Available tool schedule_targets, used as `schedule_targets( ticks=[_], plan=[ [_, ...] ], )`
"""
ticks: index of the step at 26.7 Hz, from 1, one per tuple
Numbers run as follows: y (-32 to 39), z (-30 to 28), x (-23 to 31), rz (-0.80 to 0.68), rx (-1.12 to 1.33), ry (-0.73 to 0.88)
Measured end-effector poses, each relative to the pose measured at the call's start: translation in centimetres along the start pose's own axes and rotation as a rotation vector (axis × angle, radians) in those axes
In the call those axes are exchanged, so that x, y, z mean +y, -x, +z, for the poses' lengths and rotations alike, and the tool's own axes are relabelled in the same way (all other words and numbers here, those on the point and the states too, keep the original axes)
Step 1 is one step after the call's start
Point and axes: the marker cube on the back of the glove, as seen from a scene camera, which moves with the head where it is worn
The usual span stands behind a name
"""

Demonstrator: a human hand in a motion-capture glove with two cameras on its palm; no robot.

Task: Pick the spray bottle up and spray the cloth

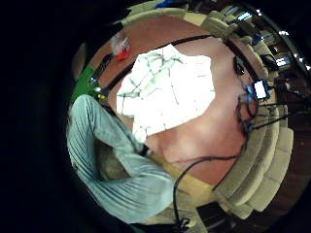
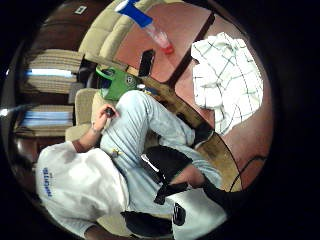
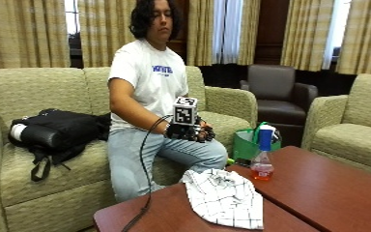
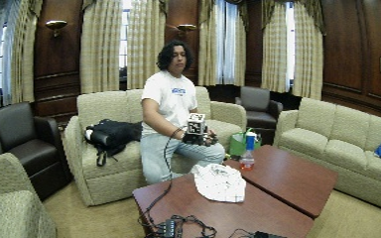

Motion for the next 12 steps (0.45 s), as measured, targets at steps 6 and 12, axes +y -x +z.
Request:
schedule_targets(
  ticks=[6,12],
  plan=[
    [1.7,1.9,4.4,-0.103,0.165,0.016],
    [1.5,2.3,5.3,-0.116,0.198,0.012]
  ],
)
